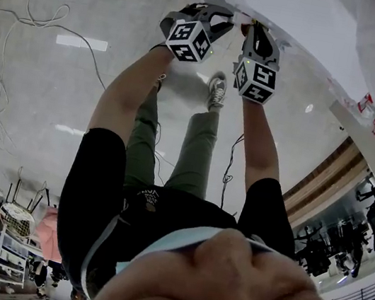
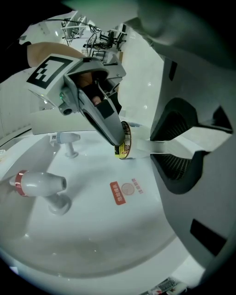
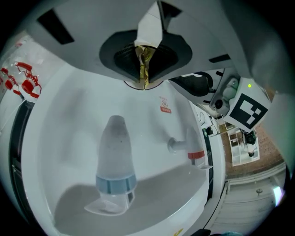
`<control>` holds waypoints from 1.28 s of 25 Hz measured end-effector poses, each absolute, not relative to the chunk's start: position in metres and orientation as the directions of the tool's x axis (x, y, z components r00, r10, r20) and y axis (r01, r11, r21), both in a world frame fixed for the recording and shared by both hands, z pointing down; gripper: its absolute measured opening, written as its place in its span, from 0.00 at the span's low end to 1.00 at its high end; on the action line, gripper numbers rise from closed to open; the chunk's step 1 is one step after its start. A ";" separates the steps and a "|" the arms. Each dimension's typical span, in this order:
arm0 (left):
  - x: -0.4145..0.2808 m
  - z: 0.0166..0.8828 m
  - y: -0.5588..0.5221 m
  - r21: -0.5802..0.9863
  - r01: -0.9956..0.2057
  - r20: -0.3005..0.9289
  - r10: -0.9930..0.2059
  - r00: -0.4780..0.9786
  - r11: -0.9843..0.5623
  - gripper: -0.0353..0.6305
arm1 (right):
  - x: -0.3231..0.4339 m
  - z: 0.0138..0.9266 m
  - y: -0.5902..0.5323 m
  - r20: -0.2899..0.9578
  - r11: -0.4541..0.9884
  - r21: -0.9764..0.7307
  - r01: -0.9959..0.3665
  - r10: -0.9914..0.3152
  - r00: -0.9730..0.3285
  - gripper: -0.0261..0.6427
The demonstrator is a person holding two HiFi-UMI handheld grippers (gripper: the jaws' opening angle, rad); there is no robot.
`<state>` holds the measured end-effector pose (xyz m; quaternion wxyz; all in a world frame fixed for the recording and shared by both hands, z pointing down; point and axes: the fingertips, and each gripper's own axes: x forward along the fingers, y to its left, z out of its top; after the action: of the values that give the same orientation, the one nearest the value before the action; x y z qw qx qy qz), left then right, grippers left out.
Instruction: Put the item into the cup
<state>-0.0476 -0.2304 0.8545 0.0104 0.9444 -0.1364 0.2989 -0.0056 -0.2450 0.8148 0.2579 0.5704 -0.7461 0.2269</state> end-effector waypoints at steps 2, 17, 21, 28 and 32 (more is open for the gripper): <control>-0.048 0.851 -0.231 -0.058 -0.265 0.569 -0.250 0.783 -0.962 0.19 | -0.006 0.808 -0.244 0.630 0.246 -0.055 -0.968 -0.743 -0.224 0.11; -0.071 0.817 -0.219 -0.018 -0.367 0.518 -0.323 0.792 -0.930 0.26 | -0.007 0.754 -0.215 0.552 0.173 -0.093 -0.981 -0.811 -0.195 0.11; -0.076 0.792 -0.208 -0.026 -0.401 0.497 -0.360 0.789 -0.916 0.26 | -0.002 0.731 -0.202 0.527 0.199 -0.086 -0.976 -0.822 -0.214 0.11; -0.078 0.745 -0.187 -0.047 -0.436 0.461 -0.407 0.788 -0.899 0.15 | -0.009 0.688 -0.183 0.486 0.258 -0.111 -0.960 -0.829 -0.279 0.11; -0.080 0.716 -0.177 -0.064 -0.474 0.430 -0.453 0.781 -0.878 0.11 | -0.016 0.668 -0.173 0.470 0.313 -0.112 -0.943 -0.819 -0.328 0.11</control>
<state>-0.0800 -0.1770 0.7156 0.0237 0.9433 -0.2457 0.2219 -0.0156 -0.1725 0.6676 0.1654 0.5554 -0.7933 0.1866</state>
